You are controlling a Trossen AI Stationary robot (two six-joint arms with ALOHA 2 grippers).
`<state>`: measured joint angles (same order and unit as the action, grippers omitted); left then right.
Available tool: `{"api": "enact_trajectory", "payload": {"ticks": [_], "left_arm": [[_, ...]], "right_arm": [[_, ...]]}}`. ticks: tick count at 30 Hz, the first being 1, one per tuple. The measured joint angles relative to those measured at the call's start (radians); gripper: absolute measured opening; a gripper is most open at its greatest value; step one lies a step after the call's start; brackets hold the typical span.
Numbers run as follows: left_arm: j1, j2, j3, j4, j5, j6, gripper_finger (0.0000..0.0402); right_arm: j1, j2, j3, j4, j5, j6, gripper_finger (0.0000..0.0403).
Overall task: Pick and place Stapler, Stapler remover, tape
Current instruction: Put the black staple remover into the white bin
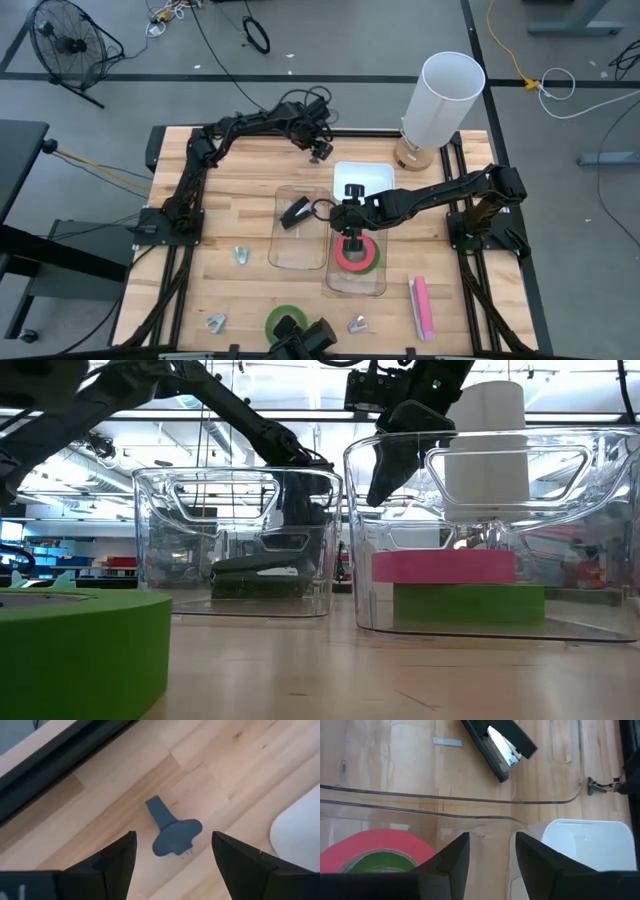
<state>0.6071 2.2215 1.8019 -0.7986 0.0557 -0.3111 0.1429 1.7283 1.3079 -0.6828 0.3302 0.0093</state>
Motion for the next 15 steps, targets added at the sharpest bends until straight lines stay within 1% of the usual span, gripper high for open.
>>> {"api": "enact_trajectory", "payload": {"ticks": [5,8,15], "left_arm": [[0.000,0.000,0.000,0.014,0.001,0.000,0.0264],[0.000,0.001,-0.002,0.018,0.026,-0.017,0.0264],[-0.017,0.071,-0.002,-0.012,0.047,-0.017,0.0264]], "right_arm": [[0.000,0.000,0.000,0.002,-0.007,-0.007,0.0162],[0.000,0.000,0.000,0.003,-0.007,-0.007,0.0162],[0.000,0.000,0.000,0.003,-0.008,-0.007,0.0162]]}}
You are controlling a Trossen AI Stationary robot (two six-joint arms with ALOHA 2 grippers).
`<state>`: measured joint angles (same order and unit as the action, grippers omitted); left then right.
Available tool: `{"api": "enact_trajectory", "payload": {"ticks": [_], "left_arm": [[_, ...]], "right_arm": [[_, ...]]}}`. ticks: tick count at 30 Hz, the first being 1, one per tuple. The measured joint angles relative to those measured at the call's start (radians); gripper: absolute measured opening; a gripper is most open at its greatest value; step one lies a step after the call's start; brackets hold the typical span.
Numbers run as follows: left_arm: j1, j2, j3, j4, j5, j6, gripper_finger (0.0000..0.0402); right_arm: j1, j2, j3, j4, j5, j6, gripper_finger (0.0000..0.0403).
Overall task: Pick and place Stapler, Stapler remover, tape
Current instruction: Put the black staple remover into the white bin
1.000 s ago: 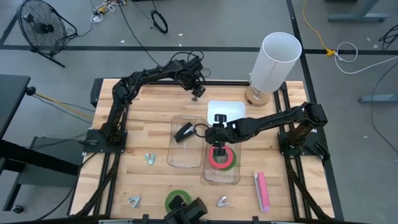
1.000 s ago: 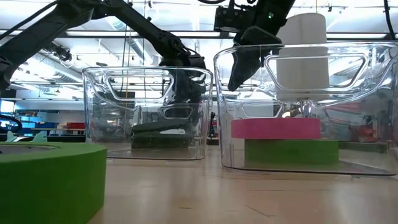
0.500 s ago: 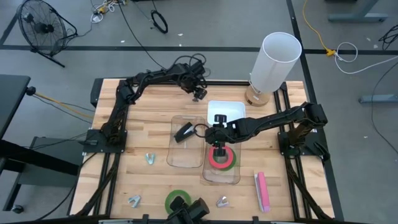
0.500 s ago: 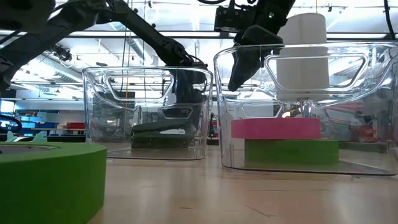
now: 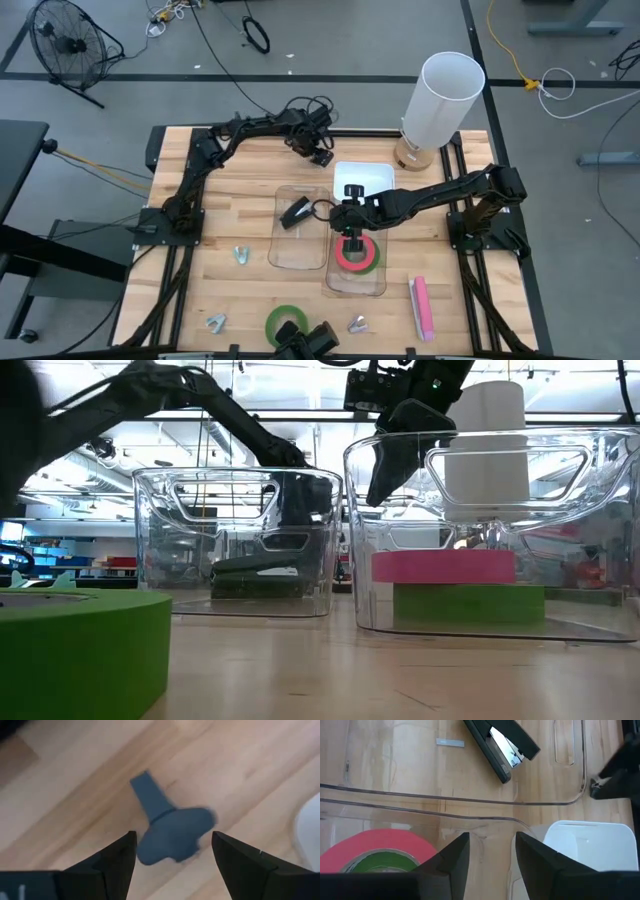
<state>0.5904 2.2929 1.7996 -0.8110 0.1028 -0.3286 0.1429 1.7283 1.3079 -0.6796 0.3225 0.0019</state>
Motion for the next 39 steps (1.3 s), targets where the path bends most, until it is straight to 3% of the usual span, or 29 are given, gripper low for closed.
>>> {"api": "enact_trajectory", "payload": {"ticks": [5,8,12,13,26,39], "left_arm": [[-0.001,-0.002,0.009,0.030,-0.002,0.022,0.0239],[0.008,-0.002,0.007,0.024,-0.026,0.025,0.0168],[0.016,-0.002,0.008,0.021,-0.059,0.052,0.0033],[0.016,-0.002,0.008,0.018,-0.071,0.056,0.0021],[-0.014,-0.039,0.006,-0.111,-0.089,0.088,0.0010],[-0.090,-0.264,0.007,-0.350,-0.114,0.103,0.0009]], "right_arm": [[0.000,0.000,0.000,0.001,0.000,-0.003,0.0162],[0.000,0.000,0.000,0.002,0.000,-0.003,0.0162],[0.000,0.000,0.000,0.003,0.000,-0.003,0.0162],[0.000,0.000,0.000,0.003,0.000,-0.003,0.0162],[0.000,0.000,0.000,0.007,0.001,-0.011,0.0162],[0.000,0.000,0.000,0.006,0.001,-0.006,0.0162]]}}
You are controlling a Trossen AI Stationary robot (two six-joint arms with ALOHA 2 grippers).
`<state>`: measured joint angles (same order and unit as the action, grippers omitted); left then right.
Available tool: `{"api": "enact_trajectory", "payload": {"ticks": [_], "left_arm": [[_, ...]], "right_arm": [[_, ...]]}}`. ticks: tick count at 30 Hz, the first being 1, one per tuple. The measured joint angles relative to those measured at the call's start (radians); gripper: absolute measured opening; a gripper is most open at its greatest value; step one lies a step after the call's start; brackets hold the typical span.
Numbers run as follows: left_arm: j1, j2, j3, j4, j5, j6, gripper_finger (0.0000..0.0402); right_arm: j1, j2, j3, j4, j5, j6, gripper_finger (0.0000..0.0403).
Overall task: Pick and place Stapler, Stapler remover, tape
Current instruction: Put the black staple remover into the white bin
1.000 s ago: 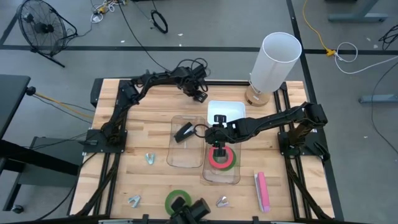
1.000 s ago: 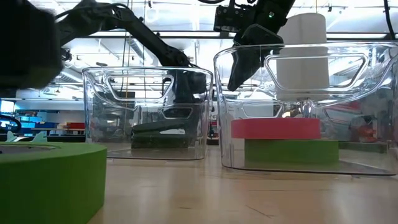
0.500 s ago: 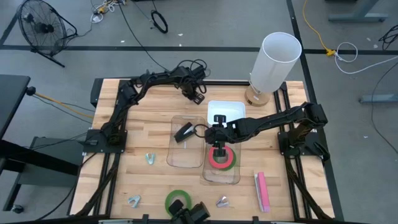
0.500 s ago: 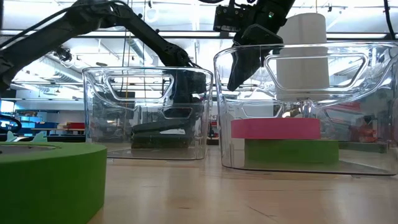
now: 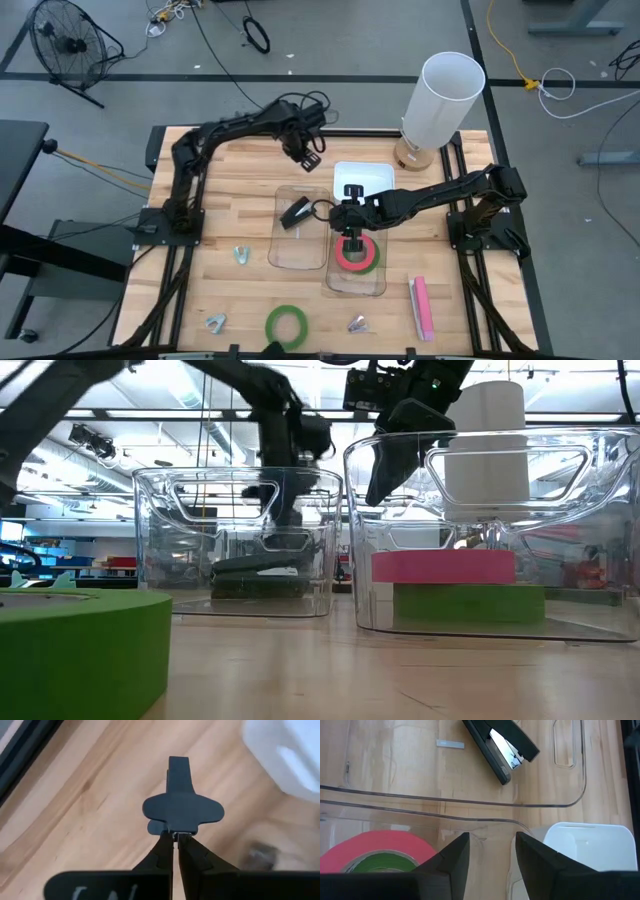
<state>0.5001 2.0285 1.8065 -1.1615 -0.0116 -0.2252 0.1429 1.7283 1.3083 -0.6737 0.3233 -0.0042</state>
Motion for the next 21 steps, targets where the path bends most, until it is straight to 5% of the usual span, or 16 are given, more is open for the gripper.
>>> {"api": "enact_trajectory", "payload": {"ticks": [8,21], "left_arm": [[-0.102,-0.110,0.001,0.142,0.058,0.013,0.0009],[-0.168,-0.018,0.000,0.475,0.259,0.028,0.0009]], "right_arm": [[0.000,0.000,0.000,0.000,0.000,0.023,0.0162],[0.034,-0.010,0.000,0.020,-0.054,0.048,0.0162]]}}
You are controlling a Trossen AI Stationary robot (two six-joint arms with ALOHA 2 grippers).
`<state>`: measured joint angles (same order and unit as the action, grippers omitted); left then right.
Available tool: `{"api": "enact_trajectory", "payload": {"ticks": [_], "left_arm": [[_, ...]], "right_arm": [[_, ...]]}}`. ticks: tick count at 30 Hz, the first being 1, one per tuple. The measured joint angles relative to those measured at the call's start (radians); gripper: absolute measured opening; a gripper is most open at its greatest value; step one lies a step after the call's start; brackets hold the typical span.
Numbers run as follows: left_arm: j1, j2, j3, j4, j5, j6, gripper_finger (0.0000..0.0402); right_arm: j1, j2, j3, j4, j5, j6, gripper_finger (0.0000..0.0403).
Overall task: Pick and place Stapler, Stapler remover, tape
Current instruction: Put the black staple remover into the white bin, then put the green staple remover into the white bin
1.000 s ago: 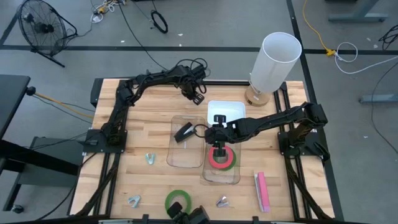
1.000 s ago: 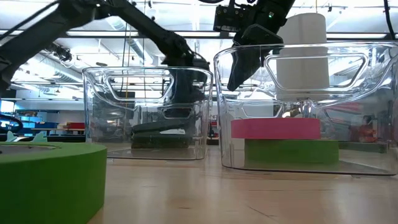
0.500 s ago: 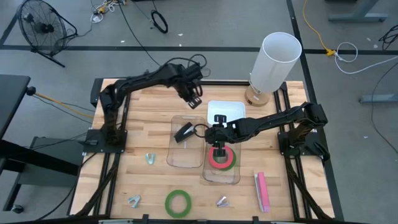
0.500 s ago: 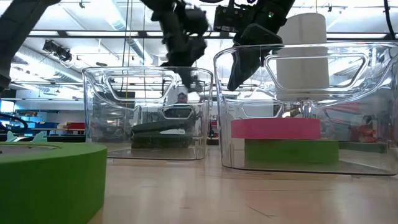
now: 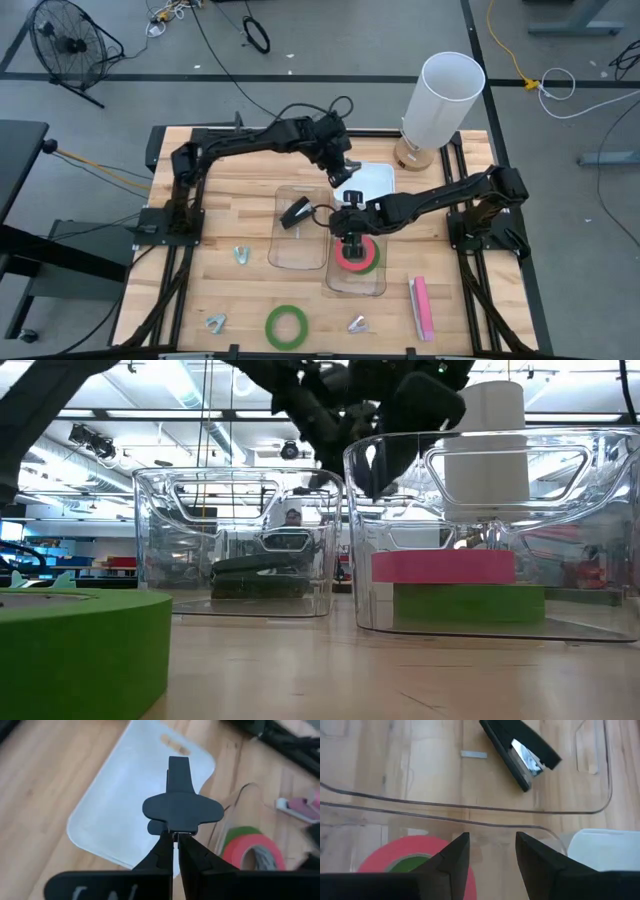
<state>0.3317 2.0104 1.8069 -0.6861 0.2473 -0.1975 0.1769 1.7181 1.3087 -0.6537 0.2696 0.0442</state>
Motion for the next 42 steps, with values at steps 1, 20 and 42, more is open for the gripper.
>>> {"api": "enact_trajectory", "payload": {"ticks": [1,20,42], "left_arm": [[0.000,0.013,0.000,0.000,0.001,0.000,0.0009],[0.008,0.036,0.000,0.057,0.045,-0.002,0.0105],[-0.311,-0.457,-0.170,-0.689,-0.555,-0.344,0.0108]], "right_arm": [[0.004,-0.003,0.000,0.001,0.000,-0.003,0.0162],[0.008,-0.014,0.001,0.008,-0.034,-0.001,0.0162],[0.008,-0.014,0.000,-0.030,-0.033,0.027,0.0162]]}}
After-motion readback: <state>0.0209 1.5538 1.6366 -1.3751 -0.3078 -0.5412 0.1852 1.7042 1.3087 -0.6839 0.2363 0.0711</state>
